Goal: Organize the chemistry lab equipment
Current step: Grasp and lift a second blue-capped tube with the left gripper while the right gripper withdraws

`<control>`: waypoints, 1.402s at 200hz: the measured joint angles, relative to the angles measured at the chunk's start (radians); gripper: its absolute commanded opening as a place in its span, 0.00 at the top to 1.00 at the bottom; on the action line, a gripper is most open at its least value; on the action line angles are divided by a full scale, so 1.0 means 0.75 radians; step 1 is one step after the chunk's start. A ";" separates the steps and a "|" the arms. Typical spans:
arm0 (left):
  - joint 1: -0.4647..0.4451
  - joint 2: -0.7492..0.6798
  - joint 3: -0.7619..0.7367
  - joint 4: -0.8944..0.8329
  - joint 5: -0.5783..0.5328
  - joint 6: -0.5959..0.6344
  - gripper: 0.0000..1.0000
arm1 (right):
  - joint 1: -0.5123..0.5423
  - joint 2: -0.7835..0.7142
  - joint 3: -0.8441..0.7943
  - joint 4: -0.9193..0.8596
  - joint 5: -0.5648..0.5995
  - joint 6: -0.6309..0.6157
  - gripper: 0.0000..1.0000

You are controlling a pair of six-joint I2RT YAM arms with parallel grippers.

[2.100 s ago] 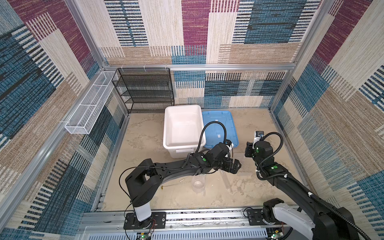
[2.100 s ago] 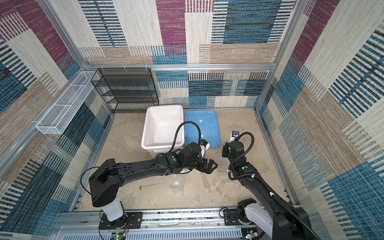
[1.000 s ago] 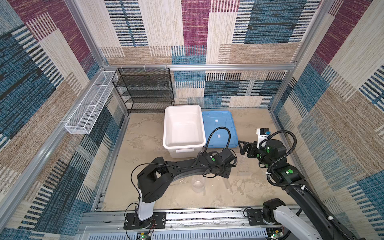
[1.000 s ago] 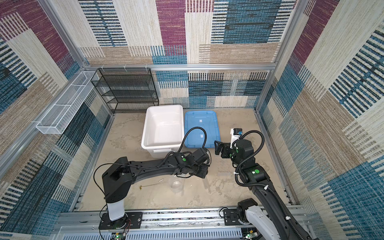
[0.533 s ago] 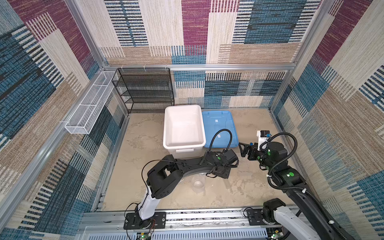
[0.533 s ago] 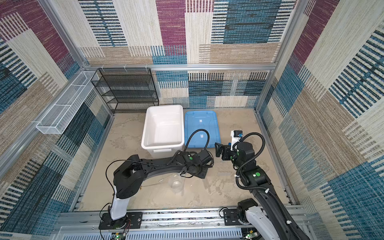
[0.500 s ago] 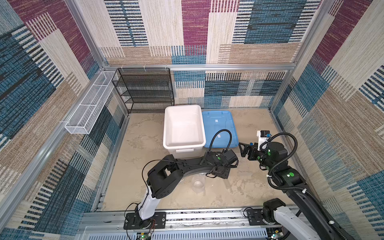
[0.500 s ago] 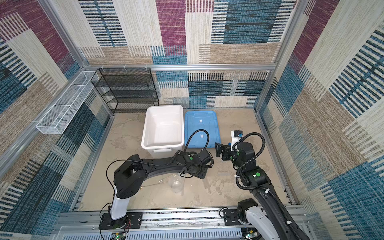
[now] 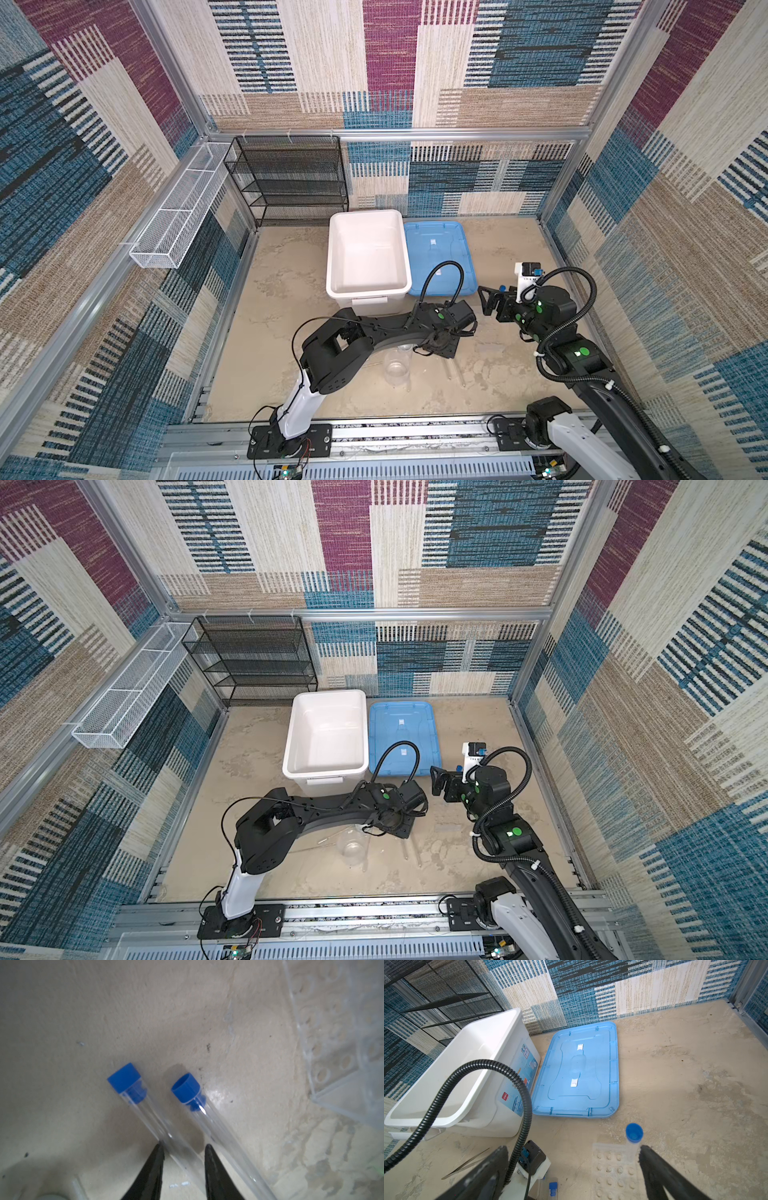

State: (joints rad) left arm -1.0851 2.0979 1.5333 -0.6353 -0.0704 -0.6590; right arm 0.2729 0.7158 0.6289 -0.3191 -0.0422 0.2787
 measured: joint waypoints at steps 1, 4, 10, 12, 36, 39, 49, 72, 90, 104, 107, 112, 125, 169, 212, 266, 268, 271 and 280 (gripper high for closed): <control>0.001 0.000 0.000 0.000 0.000 0.000 0.66 | 0.000 0.000 0.000 0.000 0.000 0.000 0.01; 0.002 0.000 0.000 0.000 0.001 0.000 0.67 | 0.000 0.000 0.000 0.000 0.000 0.000 0.01; 0.005 0.000 0.000 0.000 0.004 0.000 0.68 | 0.000 0.000 0.000 0.000 0.001 0.000 0.01; 0.005 0.000 0.000 0.000 0.004 0.000 0.69 | 0.000 0.000 0.000 0.000 0.001 0.000 0.01; 0.009 -0.005 -0.009 -0.001 0.004 -0.001 0.70 | 0.000 0.002 0.000 0.000 0.001 0.000 0.01; 0.010 -0.005 -0.009 -0.001 0.004 -0.001 0.70 | 0.000 0.001 0.000 0.000 0.001 0.000 0.01; 0.012 -0.005 -0.010 -0.002 0.003 -0.002 0.70 | 0.000 0.000 0.000 0.000 0.001 -0.001 0.01; 0.013 -0.010 -0.011 -0.023 -0.011 -0.003 0.68 | 0.000 -0.002 0.000 0.000 0.001 -0.001 0.01; 0.013 -0.018 -0.016 -0.047 -0.032 -0.003 0.68 | 0.000 -0.006 0.000 0.000 0.001 -0.001 0.01; 0.013 -0.016 -0.016 -0.059 -0.036 -0.003 0.68 | 0.000 -0.010 0.000 0.001 0.001 -0.001 0.01; 0.013 -0.015 -0.015 -0.063 -0.036 -0.003 0.68 | 0.000 -0.010 0.000 0.001 0.001 -0.001 0.01; 0.012 -0.013 -0.015 -0.066 -0.036 -0.002 0.68 | 0.000 -0.010 0.000 0.001 0.001 -0.001 0.01; 0.007 -0.013 -0.013 -0.073 -0.036 0.001 0.69 | 0.000 -0.008 0.001 0.000 0.001 -0.001 0.01; -0.039 -0.013 -0.002 -0.128 -0.007 0.008 0.76 | 0.000 -0.017 0.001 0.000 0.001 -0.001 0.01; -0.048 -0.013 0.010 -0.192 -0.003 0.011 0.75 | 0.000 -0.020 0.001 -0.001 0.002 -0.001 0.01; -0.048 0.004 0.020 -0.215 -0.006 0.010 0.74 | 0.000 -0.022 0.002 -0.001 0.007 -0.001 0.01; -0.048 0.005 0.021 -0.216 -0.006 0.010 0.75 | 0.000 -0.022 0.002 -0.001 0.009 -0.001 0.01; -0.048 0.007 0.024 -0.218 -0.006 0.010 0.75 | 0.000 -0.022 0.002 -0.001 0.012 -0.001 0.01; -0.048 0.012 0.033 -0.228 -0.006 0.011 0.75 | 0.000 -0.022 0.002 -0.001 0.012 -0.001 0.01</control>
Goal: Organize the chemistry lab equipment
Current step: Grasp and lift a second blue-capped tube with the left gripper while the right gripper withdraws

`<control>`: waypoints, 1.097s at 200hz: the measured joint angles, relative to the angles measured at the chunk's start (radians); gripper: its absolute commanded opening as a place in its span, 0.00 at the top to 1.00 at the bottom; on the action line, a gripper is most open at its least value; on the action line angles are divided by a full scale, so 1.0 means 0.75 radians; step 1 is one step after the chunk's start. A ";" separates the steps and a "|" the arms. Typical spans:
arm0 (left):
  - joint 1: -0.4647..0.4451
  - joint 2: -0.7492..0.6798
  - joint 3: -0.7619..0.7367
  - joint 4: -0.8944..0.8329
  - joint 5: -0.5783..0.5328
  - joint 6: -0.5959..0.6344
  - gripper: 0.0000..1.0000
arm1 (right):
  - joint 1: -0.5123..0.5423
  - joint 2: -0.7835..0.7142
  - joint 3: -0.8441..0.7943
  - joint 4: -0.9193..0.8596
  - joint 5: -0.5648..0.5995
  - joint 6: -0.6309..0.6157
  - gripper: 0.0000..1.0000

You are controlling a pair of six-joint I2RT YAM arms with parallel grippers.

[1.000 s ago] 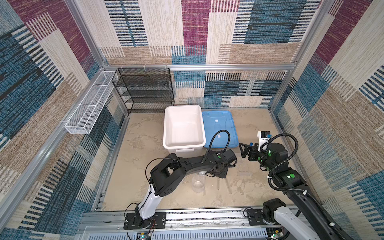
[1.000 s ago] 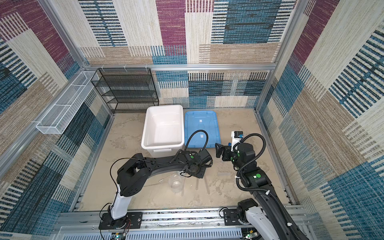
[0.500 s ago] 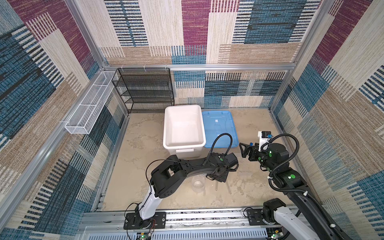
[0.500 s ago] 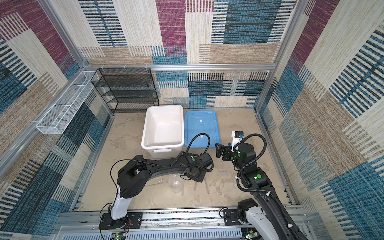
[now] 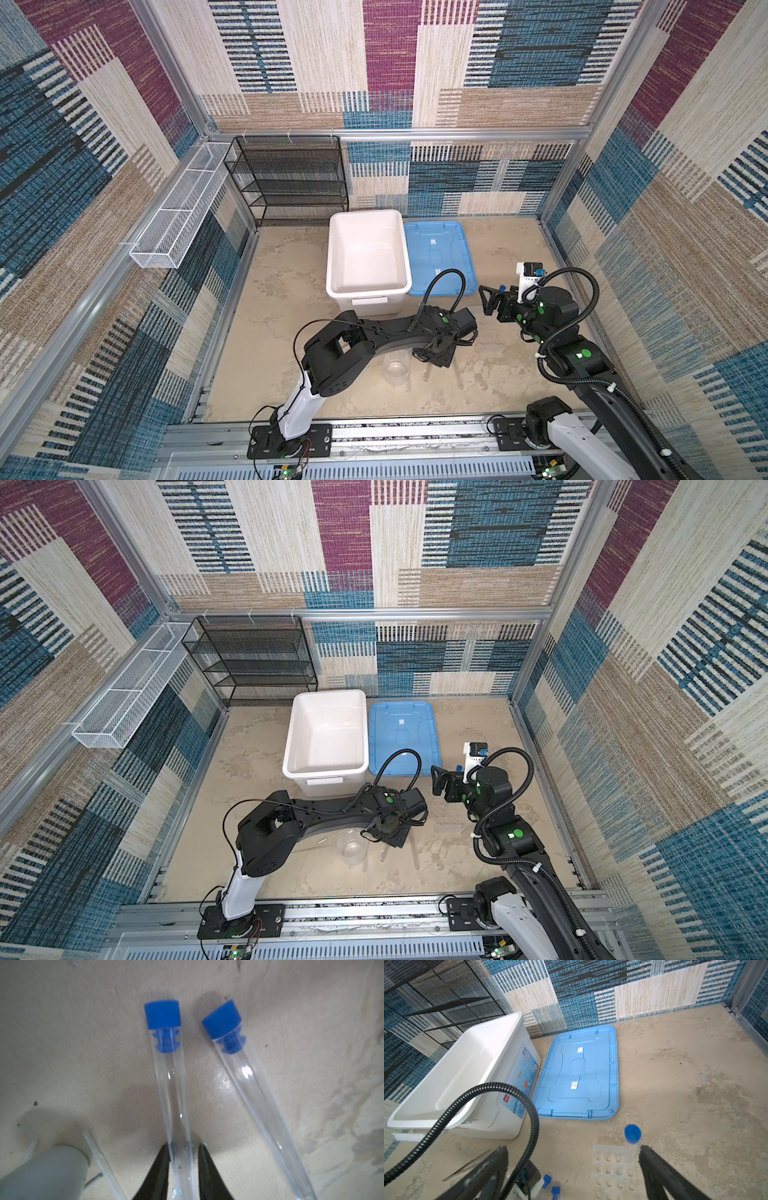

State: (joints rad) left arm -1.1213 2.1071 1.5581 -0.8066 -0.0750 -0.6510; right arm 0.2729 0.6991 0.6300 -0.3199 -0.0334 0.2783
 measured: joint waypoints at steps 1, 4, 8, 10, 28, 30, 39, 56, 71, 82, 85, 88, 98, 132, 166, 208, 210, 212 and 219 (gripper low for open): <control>0.000 0.001 0.001 -0.001 0.000 0.000 0.75 | 0.000 0.000 0.000 0.000 0.000 0.000 0.01; 0.001 0.002 0.003 -0.003 0.000 0.000 0.76 | 0.000 0.000 0.000 0.000 0.000 0.000 0.01; 0.001 0.003 0.004 -0.006 0.000 0.000 0.76 | 0.000 0.000 0.000 0.000 0.001 0.000 0.01; 0.002 0.004 0.005 -0.006 0.000 0.000 0.76 | 0.000 0.000 0.000 0.000 0.001 0.000 0.01; 0.007 0.005 0.005 -0.009 0.000 0.000 0.81 | 0.000 -0.001 0.000 0.000 0.001 0.000 0.01; 0.007 0.005 0.005 -0.010 0.000 0.000 0.81 | 0.000 -0.001 0.000 0.000 0.001 0.000 0.01; 0.010 0.003 0.004 -0.012 0.000 0.000 0.81 | 0.000 -0.002 0.000 0.000 0.001 0.000 0.01; 0.016 0.001 0.003 -0.010 0.004 -0.001 0.81 | 0.000 -0.001 0.000 0.000 0.001 0.000 0.01; 0.022 -0.001 0.002 -0.006 0.007 -0.003 0.81 | 0.000 -0.001 0.000 0.000 0.001 0.000 0.01; 0.027 -0.005 -0.004 0.005 0.007 -0.004 0.81 | 0.000 -0.001 0.000 0.000 0.001 0.000 0.01; 0.028 -0.007 -0.006 0.009 0.006 -0.004 0.81 | 0.000 -0.001 0.000 0.000 0.001 0.000 0.01; 0.030 -0.009 -0.007 0.013 0.005 -0.004 0.81 | 0.000 -0.001 0.000 0.000 0.001 0.000 0.01; 0.034 -0.014 -0.014 0.031 0.001 -0.003 0.80 | 0.000 0.000 0.000 0.000 0.001 0.000 0.01; 0.048 -0.092 -0.081 0.144 -0.009 0.011 0.81 | 0.000 0.003 -0.003 0.000 0.001 0.000 0.01; 0.058 -0.201 -0.171 0.313 -0.031 0.072 0.81 | 0.000 0.023 -0.002 0.000 -0.007 0.001 0.01; 0.058 -0.350 -0.317 0.564 -0.035 0.145 0.80 | -0.002 0.099 0.155 -0.049 -0.129 0.017 0.01; 0.058 -0.355 -0.322 0.573 -0.035 0.148 0.80 | -0.003 0.104 0.165 -0.050 -0.140 0.019 0.01; 0.058 -0.364 -0.331 0.588 -0.035 0.153 0.80 | -0.003 0.109 0.174 -0.049 -0.151 0.021 0.01; 0.059 -0.391 -0.359 0.640 -0.036 0.170 0.80 | -0.003 0.126 0.202 -0.049 -0.187 0.032 0.01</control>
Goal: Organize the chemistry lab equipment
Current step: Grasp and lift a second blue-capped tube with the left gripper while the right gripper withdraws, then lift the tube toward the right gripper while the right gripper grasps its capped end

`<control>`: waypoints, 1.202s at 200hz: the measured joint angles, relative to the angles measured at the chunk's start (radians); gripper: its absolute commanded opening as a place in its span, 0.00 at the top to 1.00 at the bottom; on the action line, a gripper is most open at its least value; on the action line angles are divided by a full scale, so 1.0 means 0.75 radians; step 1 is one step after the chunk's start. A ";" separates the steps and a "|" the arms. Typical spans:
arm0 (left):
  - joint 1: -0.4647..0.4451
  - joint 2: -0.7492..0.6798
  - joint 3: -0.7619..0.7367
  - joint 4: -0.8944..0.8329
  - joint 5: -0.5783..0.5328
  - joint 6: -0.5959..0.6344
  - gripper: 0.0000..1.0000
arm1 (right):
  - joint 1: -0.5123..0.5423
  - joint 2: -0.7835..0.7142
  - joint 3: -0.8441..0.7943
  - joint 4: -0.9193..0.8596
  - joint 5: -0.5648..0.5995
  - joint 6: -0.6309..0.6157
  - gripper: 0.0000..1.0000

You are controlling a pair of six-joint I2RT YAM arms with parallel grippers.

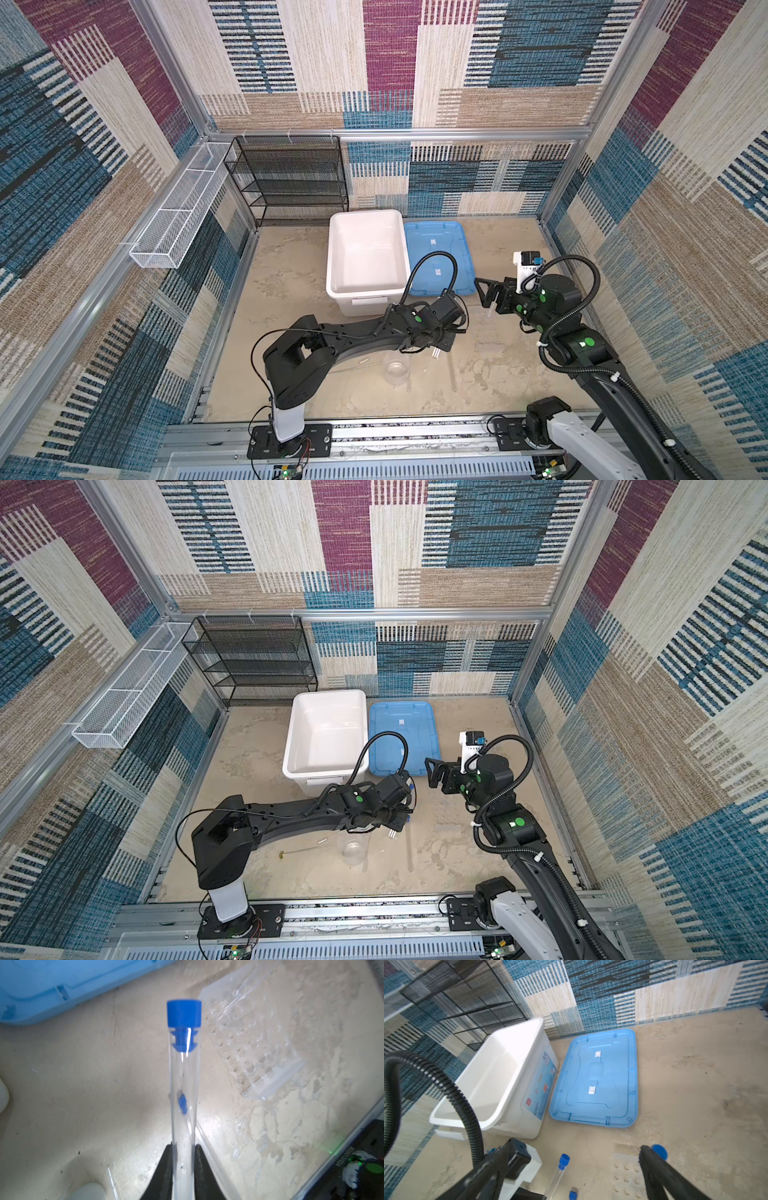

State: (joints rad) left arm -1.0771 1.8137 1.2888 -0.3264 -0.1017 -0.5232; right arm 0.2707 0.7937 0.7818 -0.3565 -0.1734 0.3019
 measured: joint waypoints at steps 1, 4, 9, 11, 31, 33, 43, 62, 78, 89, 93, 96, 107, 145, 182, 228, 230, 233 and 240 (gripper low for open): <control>0.001 -0.003 -0.003 0.005 0.000 0.001 0.80 | 0.000 0.002 0.003 -0.001 -0.004 0.001 0.01; 0.002 -0.012 -0.014 0.025 -0.001 0.005 0.80 | 0.000 0.011 0.017 -0.004 -0.020 0.005 0.01; 0.002 -0.028 -0.032 0.059 -0.002 0.012 0.80 | 0.000 0.025 0.037 -0.010 -0.044 0.009 0.01; 0.002 -0.034 -0.038 0.073 -0.003 0.017 0.80 | 0.000 0.031 0.045 -0.012 -0.053 0.011 0.01; 0.002 -0.084 -0.085 0.181 -0.012 0.064 0.80 | 0.000 0.082 0.119 -0.034 -0.130 0.015 0.00; 0.002 -0.091 -0.092 0.192 -0.015 0.070 0.80 | 0.000 0.087 0.127 -0.037 -0.139 0.015 0.00; 0.002 -0.118 -0.117 0.240 -0.031 0.086 0.80 | 0.000 0.111 0.159 -0.050 -0.167 0.014 0.00; 0.002 -0.171 -0.173 0.331 -0.037 0.122 0.80 | 0.000 0.149 0.202 -0.082 -0.214 0.014 0.01; 0.002 -0.212 -0.218 0.402 -0.041 0.147 0.80 | -0.003 0.172 0.219 -0.102 -0.253 0.013 0.02; 0.002 -0.234 -0.246 0.440 -0.042 0.163 0.80 | -0.003 0.188 0.226 -0.109 -0.281 0.009 0.04; 0.002 -0.241 -0.254 0.452 -0.043 0.169 0.80 | -0.003 0.195 0.229 -0.111 -0.294 0.009 0.04; 0.002 -0.246 -0.260 0.463 -0.045 0.172 0.80 | -0.003 0.201 0.231 -0.113 -0.303 0.009 0.04; 0.002 -0.263 -0.284 0.497 -0.055 0.179 0.80 | -0.004 0.225 0.239 -0.116 -0.335 0.004 0.06; 0.002 -0.308 -0.343 0.573 -0.077 0.205 0.80 | -0.004 0.321 0.250 -0.119 -0.434 -0.011 0.22; 0.002 -0.317 -0.352 0.611 -0.086 0.217 0.80 | -0.004 0.375 0.236 -0.108 -0.514 -0.010 0.34; 0.002 -0.316 -0.352 0.612 -0.099 0.229 0.80 | -0.004 0.404 0.202 -0.096 -0.592 -0.010 0.47; 0.002 -0.316 -0.352 0.612 -0.099 0.230 0.80 | -0.004 0.405 0.200 -0.096 -0.596 -0.009 0.47; 0.002 -0.316 -0.352 0.612 -0.099 0.232 0.80 | -0.004 0.407 0.195 -0.094 -0.600 -0.008 0.47; 0.002 -0.316 -0.352 0.612 -0.099 0.234 0.80 | -0.004 0.410 0.187 -0.090 -0.609 -0.004 0.48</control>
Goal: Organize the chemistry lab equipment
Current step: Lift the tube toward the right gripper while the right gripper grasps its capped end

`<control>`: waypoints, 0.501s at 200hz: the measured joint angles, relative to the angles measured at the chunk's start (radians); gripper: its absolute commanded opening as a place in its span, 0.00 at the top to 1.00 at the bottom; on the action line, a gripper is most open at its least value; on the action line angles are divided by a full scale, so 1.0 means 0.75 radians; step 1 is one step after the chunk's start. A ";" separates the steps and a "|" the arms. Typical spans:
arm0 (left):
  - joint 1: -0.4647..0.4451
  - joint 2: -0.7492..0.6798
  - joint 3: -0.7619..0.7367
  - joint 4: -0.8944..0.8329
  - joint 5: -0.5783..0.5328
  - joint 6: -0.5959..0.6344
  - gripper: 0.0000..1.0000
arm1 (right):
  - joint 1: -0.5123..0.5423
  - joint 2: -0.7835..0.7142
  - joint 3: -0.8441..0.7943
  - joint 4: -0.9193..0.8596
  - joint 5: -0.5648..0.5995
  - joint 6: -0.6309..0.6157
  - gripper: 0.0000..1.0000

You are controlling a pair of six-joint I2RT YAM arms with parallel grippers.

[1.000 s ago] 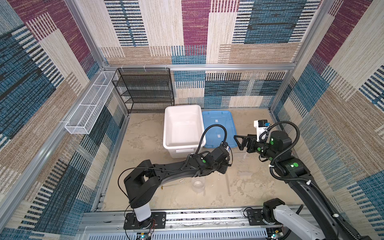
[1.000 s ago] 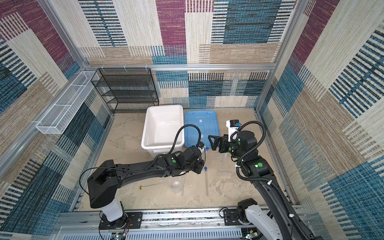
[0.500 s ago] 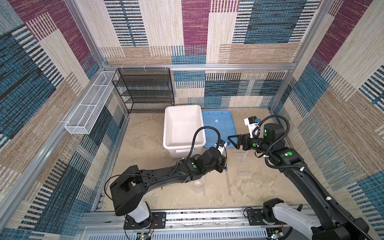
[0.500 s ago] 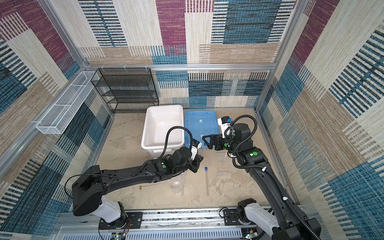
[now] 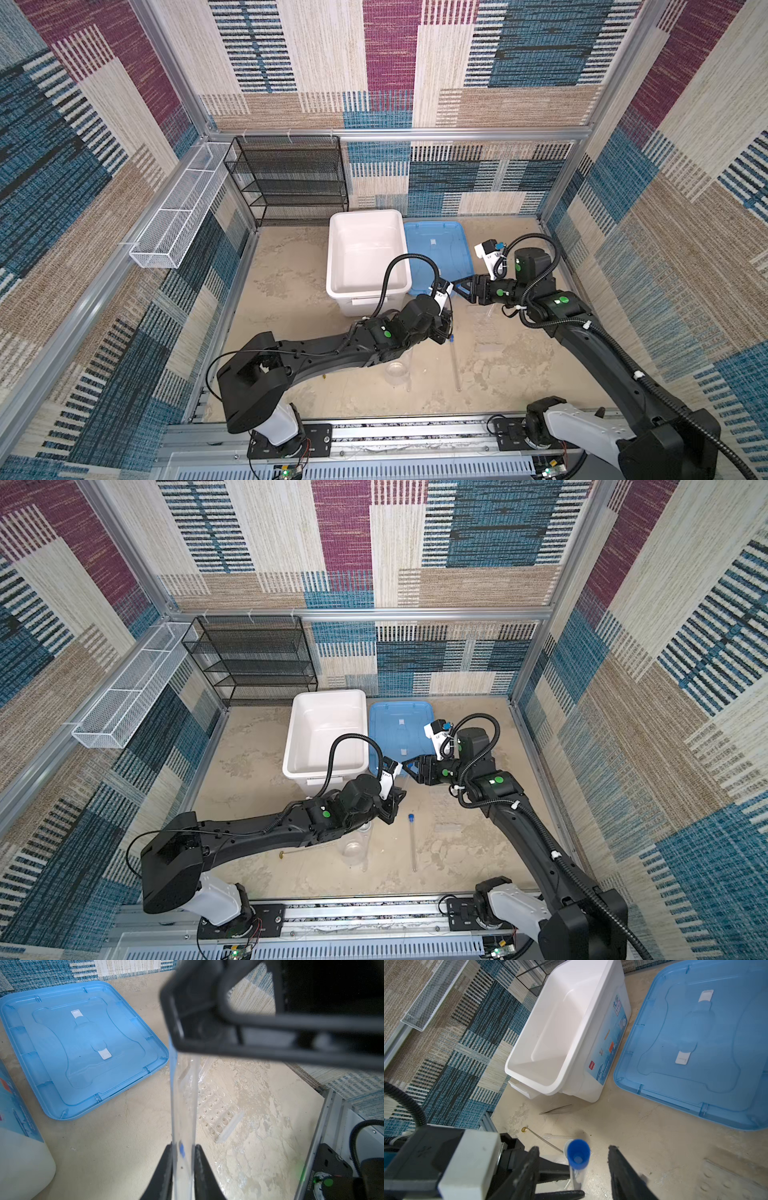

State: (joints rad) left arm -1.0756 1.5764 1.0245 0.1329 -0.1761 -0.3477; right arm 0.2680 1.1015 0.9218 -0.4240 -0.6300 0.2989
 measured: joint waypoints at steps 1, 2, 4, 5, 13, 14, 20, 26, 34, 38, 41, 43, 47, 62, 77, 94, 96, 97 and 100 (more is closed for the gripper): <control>0.000 0.000 0.000 0.000 0.000 0.001 0.80 | -0.001 0.000 -0.001 0.000 -0.001 0.001 0.48; 0.000 0.000 0.000 0.000 0.000 0.001 0.80 | -0.001 0.001 -0.002 0.001 -0.001 0.001 0.48; 0.000 0.000 0.000 0.000 0.000 0.002 0.80 | -0.001 0.002 -0.004 0.001 -0.005 0.002 0.49; 0.000 0.000 0.000 0.000 0.000 0.002 0.80 | -0.001 0.002 -0.004 0.001 -0.006 0.003 0.49; 0.000 0.001 0.000 0.001 0.000 0.004 0.80 | -0.001 0.005 -0.010 0.007 -0.013 0.006 0.51; 0.000 0.001 0.000 0.001 0.000 0.004 0.80 | -0.001 0.006 -0.012 0.009 -0.014 0.005 0.51; 0.000 0.001 0.000 0.002 0.000 0.004 0.80 | -0.001 0.007 -0.016 0.014 -0.021 0.010 0.53; 0.000 0.001 0.000 0.003 0.001 0.004 0.80 | -0.001 0.008 -0.020 0.021 -0.026 0.016 0.54; 0.000 0.002 0.000 0.006 0.001 0.004 0.80 | -0.001 0.009 -0.025 0.027 -0.036 0.019 0.56; 0.000 0.002 0.000 0.007 0.001 0.004 0.80 | -0.001 0.009 -0.027 0.032 -0.041 0.019 0.57; 0.000 0.003 0.000 0.008 0.001 0.004 0.80 | -0.001 0.009 -0.029 0.035 -0.044 0.020 0.58; 0.000 0.003 0.000 0.009 0.001 0.004 0.80 | -0.001 0.009 -0.030 0.038 -0.047 0.020 0.59; 0.000 0.003 0.000 0.009 0.001 0.004 0.80 | -0.001 0.009 -0.032 0.044 -0.052 0.024 0.60; 0.000 0.004 0.000 0.012 0.001 0.004 0.80 | -0.001 0.010 -0.038 0.060 -0.065 0.030 0.62; 0.000 0.006 0.000 0.016 0.001 0.004 0.80 | -0.001 0.017 -0.044 0.062 -0.068 0.031 0.64; 0.000 0.008 0.000 0.016 0.002 0.004 0.80 | -0.001 0.024 -0.048 0.063 -0.068 0.035 0.66; 0.000 0.008 0.000 0.016 0.003 0.004 0.80 | -0.001 0.024 -0.049 0.066 -0.067 0.035 0.67; 0.000 0.009 0.000 0.016 0.003 0.004 0.80 | -0.001 0.025 -0.049 0.066 -0.067 0.035 0.67; 0.000 0.009 0.000 0.016 0.005 0.004 0.80 | -0.001 0.025 -0.051 0.068 -0.067 0.035 0.67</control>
State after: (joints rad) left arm -1.0756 1.5829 1.0245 0.1452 -0.1726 -0.3450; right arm 0.2672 1.1202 0.8833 -0.3729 -0.6804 0.3248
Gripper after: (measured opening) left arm 0.199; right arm 0.341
